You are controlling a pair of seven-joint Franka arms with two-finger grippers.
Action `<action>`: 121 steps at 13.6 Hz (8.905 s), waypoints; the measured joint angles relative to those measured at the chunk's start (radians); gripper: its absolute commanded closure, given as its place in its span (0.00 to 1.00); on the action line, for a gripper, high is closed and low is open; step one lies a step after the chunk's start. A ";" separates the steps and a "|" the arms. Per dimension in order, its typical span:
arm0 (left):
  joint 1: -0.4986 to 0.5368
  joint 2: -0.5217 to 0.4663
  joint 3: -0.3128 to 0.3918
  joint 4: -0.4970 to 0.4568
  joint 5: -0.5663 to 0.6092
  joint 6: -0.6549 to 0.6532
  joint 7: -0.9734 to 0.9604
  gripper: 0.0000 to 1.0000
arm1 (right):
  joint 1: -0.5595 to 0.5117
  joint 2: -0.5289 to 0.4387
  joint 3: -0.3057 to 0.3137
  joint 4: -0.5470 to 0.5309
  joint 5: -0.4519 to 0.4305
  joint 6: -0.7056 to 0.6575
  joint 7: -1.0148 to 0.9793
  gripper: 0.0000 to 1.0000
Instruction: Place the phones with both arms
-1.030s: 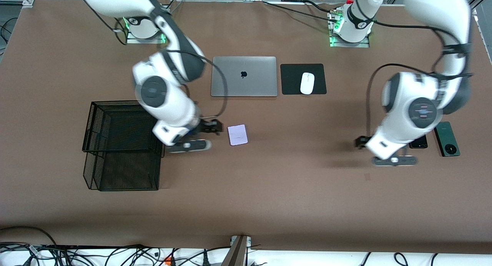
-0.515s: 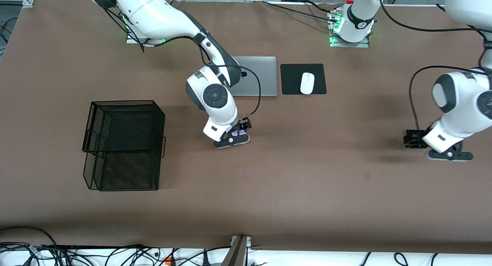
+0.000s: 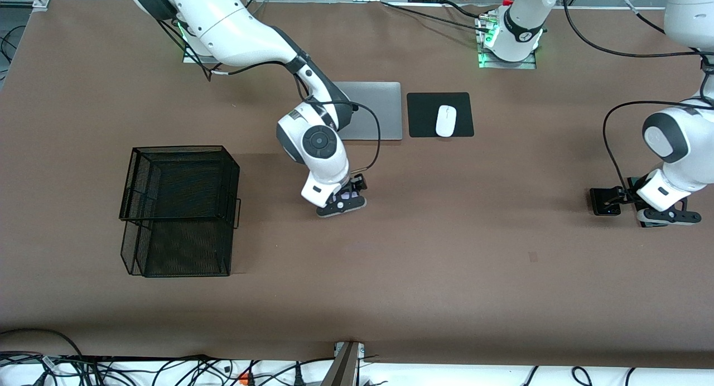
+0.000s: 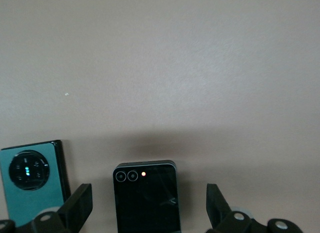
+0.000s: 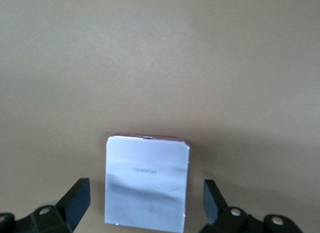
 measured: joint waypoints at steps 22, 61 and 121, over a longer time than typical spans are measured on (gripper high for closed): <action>0.156 0.069 -0.117 -0.140 -0.060 0.233 0.004 0.27 | 0.018 0.058 -0.012 0.000 -0.091 0.089 0.000 0.92; -1.002 0.459 -0.106 0.708 0.164 -0.253 -1.388 1.00 | -0.422 -0.595 -0.313 -0.688 0.170 0.037 -0.602 0.01; 0.246 0.122 -0.029 0.092 -0.107 0.052 0.100 0.00 | 0.210 0.074 -0.270 0.051 0.200 -0.036 0.015 0.96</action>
